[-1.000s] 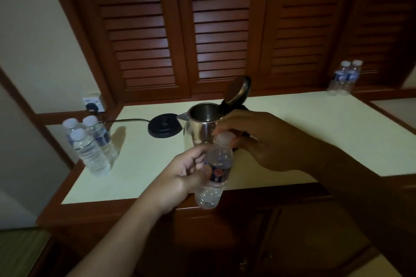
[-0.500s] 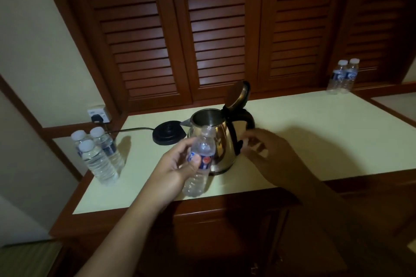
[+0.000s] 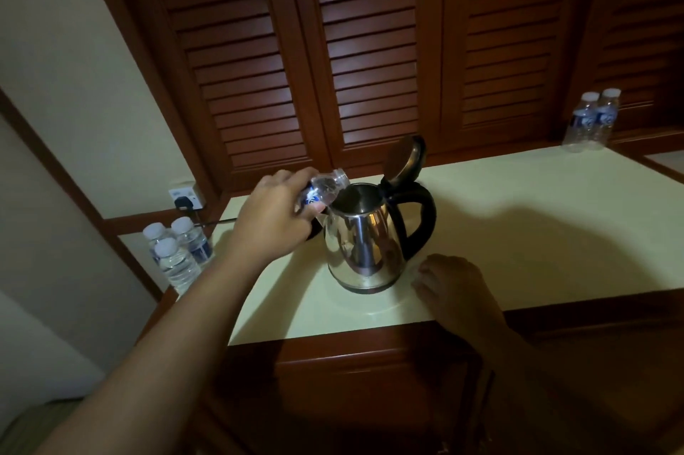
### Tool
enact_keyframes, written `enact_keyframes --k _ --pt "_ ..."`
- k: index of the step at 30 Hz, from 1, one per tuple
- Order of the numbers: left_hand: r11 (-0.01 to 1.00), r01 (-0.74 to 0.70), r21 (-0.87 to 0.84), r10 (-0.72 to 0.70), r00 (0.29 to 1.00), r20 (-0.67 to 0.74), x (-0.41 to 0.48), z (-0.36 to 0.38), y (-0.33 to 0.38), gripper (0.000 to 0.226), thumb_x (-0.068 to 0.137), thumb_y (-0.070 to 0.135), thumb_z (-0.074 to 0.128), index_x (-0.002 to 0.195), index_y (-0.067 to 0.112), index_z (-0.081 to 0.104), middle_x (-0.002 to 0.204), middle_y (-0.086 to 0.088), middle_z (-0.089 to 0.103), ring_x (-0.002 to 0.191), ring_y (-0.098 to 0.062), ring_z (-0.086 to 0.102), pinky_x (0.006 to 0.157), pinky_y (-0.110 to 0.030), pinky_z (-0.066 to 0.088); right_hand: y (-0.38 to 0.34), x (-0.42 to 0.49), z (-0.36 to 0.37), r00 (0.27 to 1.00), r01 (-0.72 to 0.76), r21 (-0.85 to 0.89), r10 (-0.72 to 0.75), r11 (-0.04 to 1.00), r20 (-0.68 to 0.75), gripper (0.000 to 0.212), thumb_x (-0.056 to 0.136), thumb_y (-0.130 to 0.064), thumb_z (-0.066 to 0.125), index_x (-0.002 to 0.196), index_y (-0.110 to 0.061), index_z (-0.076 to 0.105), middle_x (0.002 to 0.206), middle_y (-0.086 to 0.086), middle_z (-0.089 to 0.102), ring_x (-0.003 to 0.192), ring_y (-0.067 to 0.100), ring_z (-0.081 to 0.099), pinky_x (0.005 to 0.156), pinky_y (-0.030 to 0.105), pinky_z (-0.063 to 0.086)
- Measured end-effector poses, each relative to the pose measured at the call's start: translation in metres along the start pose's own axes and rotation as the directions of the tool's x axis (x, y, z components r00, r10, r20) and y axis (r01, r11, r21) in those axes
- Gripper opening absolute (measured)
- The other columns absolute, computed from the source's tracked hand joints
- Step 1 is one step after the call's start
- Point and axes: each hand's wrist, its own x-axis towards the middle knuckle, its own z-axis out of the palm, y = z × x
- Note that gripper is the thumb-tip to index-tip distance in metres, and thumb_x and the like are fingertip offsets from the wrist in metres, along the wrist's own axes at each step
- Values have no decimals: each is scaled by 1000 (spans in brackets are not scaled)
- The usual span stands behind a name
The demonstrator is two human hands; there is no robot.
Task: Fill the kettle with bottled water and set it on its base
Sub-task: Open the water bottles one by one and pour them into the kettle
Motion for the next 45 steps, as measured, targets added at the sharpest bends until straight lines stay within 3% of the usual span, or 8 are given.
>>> enact_keyframes --k 3,6,11,17,21,30,36,45 --pt "966 -87 242 86 996 17 14 3 -2 59 99 36 65 154 31 44 143 -3 56 132 -30 46 104 -48 38 3 3 5 997 -63 -49 65 997 50 50 89 -65 36 110 -25 59 108 -7 54 103 17 53 95 35 42" --pt "907 -161 388 154 987 49 20 4 -4 62 96 32 67 153 34 44 146 -1 55 133 -29 45 108 -54 33 0 1 4 985 -156 23 154 988 74 77 87 -76 33 132 -15 48 135 3 52 126 26 48 111 46 37" --pt "815 -242 526 241 968 71 29 3 -5 74 81 17 76 148 33 50 145 -4 58 134 -32 49 114 -72 23 -5 -1 0 976 -201 69 194 977 96 100 88 -80 30 158 -10 19 166 10 19 154 25 14 126 44 9" --pt "748 -310 587 321 943 89 32 3 0 77 76 11 76 147 33 54 146 -4 57 138 -34 46 112 -81 18 -6 -2 -4 985 -167 94 162 981 63 85 92 -73 35 155 -16 28 164 6 28 153 25 19 126 43 10" --pt "719 -330 612 345 934 99 33 4 2 79 76 8 76 148 32 53 148 -5 56 142 -34 44 112 -83 16 -4 0 -5 988 -153 83 151 985 26 72 87 -68 34 136 -17 45 136 0 54 132 24 46 115 41 32" --pt "705 -318 633 368 928 56 25 8 3 79 75 4 77 146 28 55 149 -8 55 146 -35 40 112 -84 13 2 7 5 967 -251 54 248 966 65 74 90 -68 30 137 -13 49 140 6 54 133 25 46 115 46 35" --pt "676 -328 660 376 924 74 21 8 9 77 78 6 75 148 29 53 152 -7 52 150 -35 34 113 -84 8 0 6 5 972 -220 -10 221 975 77 68 92 -62 30 136 -15 50 140 6 53 134 26 44 115 46 33" --pt "676 -284 680 329 942 66 19 5 15 80 79 10 78 151 30 49 154 -6 49 153 -35 30 111 -86 8 0 4 -3 978 -199 43 196 979 69 40 91 -55 32 106 -30 61 126 5 61 128 28 49 108 48 37"
